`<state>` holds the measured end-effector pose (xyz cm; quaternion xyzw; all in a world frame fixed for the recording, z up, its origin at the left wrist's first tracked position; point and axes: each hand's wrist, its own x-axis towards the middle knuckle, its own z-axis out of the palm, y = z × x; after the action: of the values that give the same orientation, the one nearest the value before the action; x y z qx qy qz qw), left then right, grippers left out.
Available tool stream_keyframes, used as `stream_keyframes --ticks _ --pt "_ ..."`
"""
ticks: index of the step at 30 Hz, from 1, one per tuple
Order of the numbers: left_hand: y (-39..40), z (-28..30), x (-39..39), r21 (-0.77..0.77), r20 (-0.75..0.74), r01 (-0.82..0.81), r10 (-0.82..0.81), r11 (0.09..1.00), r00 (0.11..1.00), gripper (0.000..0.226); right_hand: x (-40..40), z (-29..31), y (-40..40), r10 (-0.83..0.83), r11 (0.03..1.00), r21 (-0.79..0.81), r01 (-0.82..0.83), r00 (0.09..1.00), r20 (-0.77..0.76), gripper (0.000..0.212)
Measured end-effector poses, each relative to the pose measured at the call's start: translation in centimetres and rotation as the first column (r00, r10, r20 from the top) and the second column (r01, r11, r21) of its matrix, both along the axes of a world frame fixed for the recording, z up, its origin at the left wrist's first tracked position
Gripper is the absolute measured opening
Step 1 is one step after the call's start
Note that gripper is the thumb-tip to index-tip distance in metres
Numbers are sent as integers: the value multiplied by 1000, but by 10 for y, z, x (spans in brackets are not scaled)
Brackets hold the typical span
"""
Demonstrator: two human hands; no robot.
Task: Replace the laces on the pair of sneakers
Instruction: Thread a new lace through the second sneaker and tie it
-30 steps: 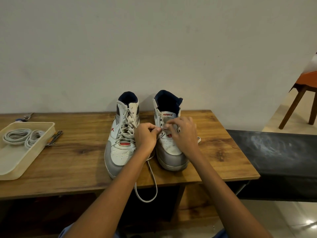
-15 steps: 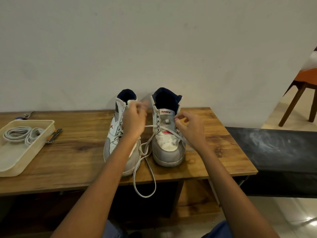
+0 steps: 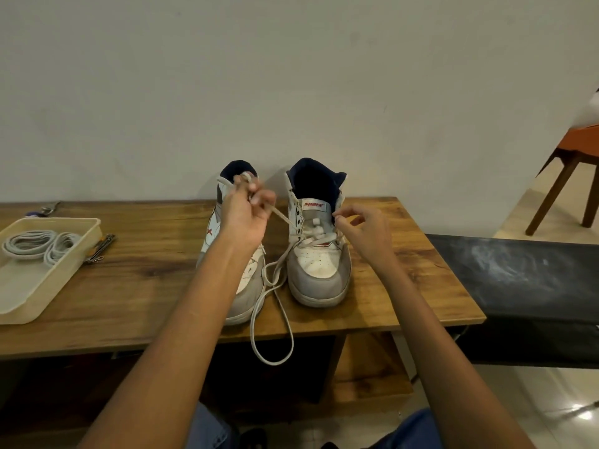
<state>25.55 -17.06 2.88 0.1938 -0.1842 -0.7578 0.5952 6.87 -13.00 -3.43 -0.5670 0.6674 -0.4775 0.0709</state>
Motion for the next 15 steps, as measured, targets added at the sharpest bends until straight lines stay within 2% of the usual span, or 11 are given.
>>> stream_keyframes --ticks 1,2,3,4,5,6,7,9,11,13,15 --pt "1 -2 2 22 126 49 -51 999 991 31 1 0 0 1 1000 -4 -1 1000 2 9" --pt "4 -5 0 -3 382 90 -82 996 920 30 1 0 0 2 1000 -8 -2 1000 -1 9" --pt "9 -8 -1 -58 687 142 -64 988 724 30 2 0 0 2 1000 -11 -2 1000 1 10" --pt "12 -14 -2 -114 907 213 14 970 422 30 2 0 0 3 1000 -13 -3 1000 3 10" --pt "11 -24 -4 -166 985 287 144 943 96 35 3 0 0 4 1000 -14 -4 1000 7 10" --pt "8 -35 -6 -194 949 359 267 913 -167 40 3 0 0 4 1000 -17 -4 1000 5 10" --pt "6 -42 -8 -208 885 402 346 892 -310 38 3 0 0 4 1000 -19 -4 1000 5 10" --pt "4 -45 -11 -260 843 409 412 875 -345 28 3 0 0 5 1000 -21 -5 1000 1 10" --pt "5 -42 -14 -365 834 364 475 857 -282 23 3 -1 0 -7 1000 -13 7 1000 5 10" --pt "6 -33 -15 -534 813 238 570 811 -119 23 2 -1 0 -29 1000 -4 29 999 14 9" --pt "7 -20 -12 -598 790 10 587 802 178 24 -1 -2 0 -45 999 -8 45 999 14 8"
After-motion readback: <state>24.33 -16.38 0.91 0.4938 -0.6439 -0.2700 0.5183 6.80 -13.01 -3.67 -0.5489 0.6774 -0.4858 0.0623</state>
